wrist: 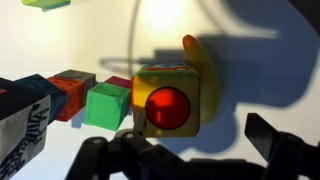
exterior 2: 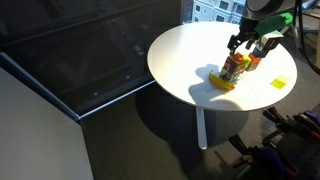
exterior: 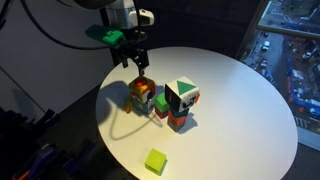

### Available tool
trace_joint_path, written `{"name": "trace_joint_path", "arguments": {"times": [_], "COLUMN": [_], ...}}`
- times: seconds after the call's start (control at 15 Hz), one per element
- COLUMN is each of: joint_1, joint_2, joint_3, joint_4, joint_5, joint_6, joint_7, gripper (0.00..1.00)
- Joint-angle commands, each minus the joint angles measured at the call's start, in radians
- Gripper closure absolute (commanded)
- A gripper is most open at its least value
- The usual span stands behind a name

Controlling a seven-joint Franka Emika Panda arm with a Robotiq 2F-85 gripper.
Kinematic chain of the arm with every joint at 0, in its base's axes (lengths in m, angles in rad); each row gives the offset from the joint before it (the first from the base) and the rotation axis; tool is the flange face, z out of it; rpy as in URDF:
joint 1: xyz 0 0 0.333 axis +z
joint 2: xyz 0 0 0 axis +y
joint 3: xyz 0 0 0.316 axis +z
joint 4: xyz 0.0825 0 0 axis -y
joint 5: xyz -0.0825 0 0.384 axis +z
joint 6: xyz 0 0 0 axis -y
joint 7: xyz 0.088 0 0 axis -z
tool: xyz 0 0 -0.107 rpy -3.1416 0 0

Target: Place the soft orange block on the light green block

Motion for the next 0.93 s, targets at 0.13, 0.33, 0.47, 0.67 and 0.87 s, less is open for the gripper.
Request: {"name": "trace_joint_path", "arguments": {"times": [0.13,0.33,0.47,0.67,0.87], "joint_1": [-0.01,-0.011,-0.012,-0.016,-0.02], "joint_2": [0.062,0.077,0.087,0.102,0.112], "joint_3": [-0.013,-0.017,-0.019,-0.02,-0.021], "joint_4": [0.072,0.084,0.089,0.097,0.102], "joint_5": [0.002,0.001,0.001,0.004,0.003], "joint_6": [-0.017,-0.02,-0.02,-0.021,-0.022], "joint_7": [0.005,0.003,0.002,-0.002,-0.003], "gripper": [0.0,0.0,0.0,0.0,0.0]}}
